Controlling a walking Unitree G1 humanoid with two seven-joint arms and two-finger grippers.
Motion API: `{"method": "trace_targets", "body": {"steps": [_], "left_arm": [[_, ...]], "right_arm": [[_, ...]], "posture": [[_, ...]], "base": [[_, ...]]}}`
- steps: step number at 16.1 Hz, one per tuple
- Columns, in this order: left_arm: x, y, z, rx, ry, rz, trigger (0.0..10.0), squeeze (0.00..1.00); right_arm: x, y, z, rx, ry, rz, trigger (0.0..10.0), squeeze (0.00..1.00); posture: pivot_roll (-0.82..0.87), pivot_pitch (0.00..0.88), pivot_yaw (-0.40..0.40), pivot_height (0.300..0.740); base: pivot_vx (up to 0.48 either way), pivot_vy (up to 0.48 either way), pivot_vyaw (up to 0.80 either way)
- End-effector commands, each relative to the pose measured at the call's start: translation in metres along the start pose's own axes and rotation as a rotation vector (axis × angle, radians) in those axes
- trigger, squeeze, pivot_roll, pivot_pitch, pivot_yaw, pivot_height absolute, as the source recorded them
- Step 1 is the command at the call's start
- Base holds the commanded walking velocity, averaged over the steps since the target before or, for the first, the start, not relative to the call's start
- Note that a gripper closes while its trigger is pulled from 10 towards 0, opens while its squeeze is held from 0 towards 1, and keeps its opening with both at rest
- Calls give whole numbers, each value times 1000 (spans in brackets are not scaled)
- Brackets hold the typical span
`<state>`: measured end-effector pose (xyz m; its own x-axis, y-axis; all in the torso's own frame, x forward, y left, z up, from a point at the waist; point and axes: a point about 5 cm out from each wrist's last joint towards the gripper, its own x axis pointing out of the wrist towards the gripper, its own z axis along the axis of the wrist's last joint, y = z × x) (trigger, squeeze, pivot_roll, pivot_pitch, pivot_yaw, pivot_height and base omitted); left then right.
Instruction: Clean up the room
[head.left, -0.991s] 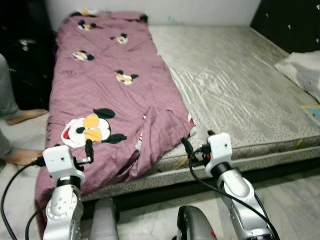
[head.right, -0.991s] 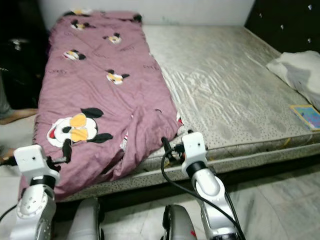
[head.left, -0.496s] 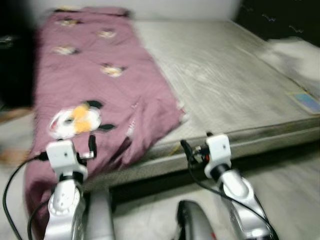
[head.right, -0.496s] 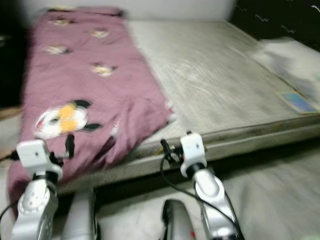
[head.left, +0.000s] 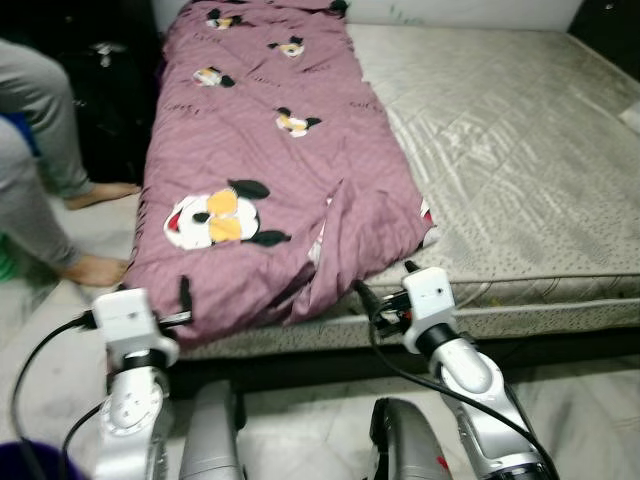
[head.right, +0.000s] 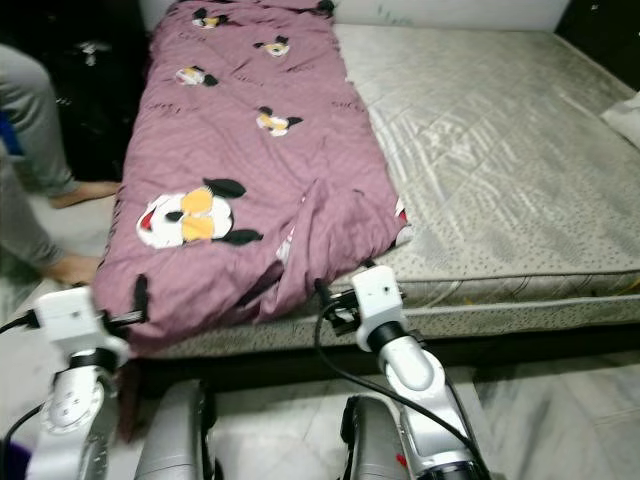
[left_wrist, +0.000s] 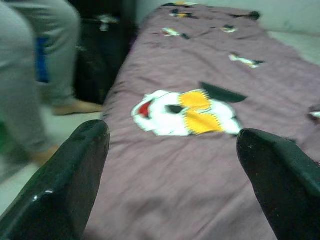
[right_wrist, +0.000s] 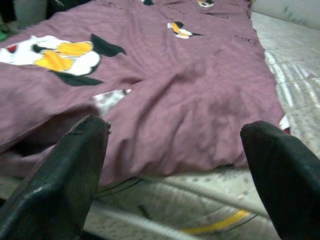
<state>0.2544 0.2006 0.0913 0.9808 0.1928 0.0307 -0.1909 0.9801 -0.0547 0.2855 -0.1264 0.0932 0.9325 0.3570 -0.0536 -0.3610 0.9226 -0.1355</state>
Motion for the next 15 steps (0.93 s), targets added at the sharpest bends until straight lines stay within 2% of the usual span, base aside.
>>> {"method": "trace_targets", "body": {"steps": [1,3,5,10,12,15], "left_arm": [[0,2,1,1,-3,2,10000,0],[1,1,1,1,-3,-2,10000,0],[1,1,0,1,-4,-4,10000,0],[2,0,-1,1,2,-6,10000,0],[3,-1,-2,-2,4,-7,10000,0],[4,-1,-2,-3,15,4,10000,0]], "right_arm": [[1,1,0,0,0,5,10000,0],[2,1,0,-4,1,8,10000,0],[2,2,0,-9,1,13,10000,0],[2,1,-2,10,4,11,10000,0],[3,0,-2,2,4,14,10000,0],[3,3,-1,-4,-3,27,10000,0]], "posture": [[-42,110,-80,559],[-42,109,-80,559],[-41,107,-80,559],[-41,103,-81,559],[-39,101,-82,559],[-39,100,-83,559]], "base": [[337,0,0],[337,0,0],[345,0,700],[304,0,0],[0,0,0],[0,0,800]]}}
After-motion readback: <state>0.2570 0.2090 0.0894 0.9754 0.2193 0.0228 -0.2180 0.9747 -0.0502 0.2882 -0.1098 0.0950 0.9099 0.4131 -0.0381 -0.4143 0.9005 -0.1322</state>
